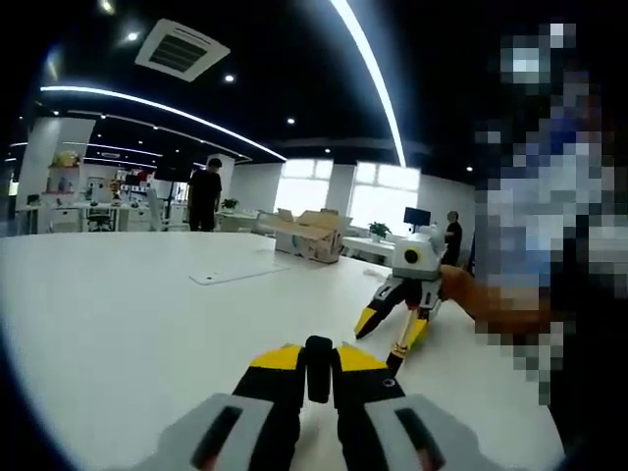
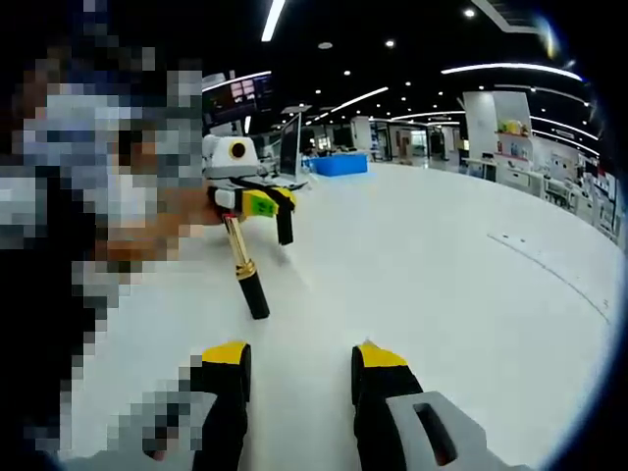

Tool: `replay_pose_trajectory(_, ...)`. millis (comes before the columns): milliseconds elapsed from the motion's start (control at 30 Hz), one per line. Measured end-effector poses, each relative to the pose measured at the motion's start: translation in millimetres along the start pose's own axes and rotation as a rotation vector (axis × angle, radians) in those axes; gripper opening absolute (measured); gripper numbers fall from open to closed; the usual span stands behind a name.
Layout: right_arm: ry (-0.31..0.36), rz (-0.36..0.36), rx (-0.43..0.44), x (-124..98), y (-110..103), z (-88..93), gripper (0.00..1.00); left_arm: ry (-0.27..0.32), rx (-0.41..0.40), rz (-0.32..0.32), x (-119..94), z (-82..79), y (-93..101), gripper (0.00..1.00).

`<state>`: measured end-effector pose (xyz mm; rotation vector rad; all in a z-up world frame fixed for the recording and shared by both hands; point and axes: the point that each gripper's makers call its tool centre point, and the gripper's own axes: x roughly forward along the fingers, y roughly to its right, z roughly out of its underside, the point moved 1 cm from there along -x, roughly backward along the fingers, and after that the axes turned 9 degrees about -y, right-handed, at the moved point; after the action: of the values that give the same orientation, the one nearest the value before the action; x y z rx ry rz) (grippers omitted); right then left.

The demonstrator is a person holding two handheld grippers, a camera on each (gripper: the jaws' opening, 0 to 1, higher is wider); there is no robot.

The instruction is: Unscrew the lipstick cap, remove the lipstick, and put the cap back on the lipstick

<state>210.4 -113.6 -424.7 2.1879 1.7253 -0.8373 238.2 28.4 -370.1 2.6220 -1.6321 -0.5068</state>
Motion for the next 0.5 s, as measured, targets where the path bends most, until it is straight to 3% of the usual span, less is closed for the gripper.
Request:
replay_pose_trajectory(167, 0.034, 0.004, -0.003, -1, -1, -6.9, 0.40, 0.033, -0.018, -0.004, -4, -5.7, -2.9, 0.13)
replay_pose_trajectory(500, 0.018, 0.010, -0.004, 1, 4, -2.8, 0.40, 0.108, -0.016, -0.001, -9, -21.0, -1.0, 0.13)
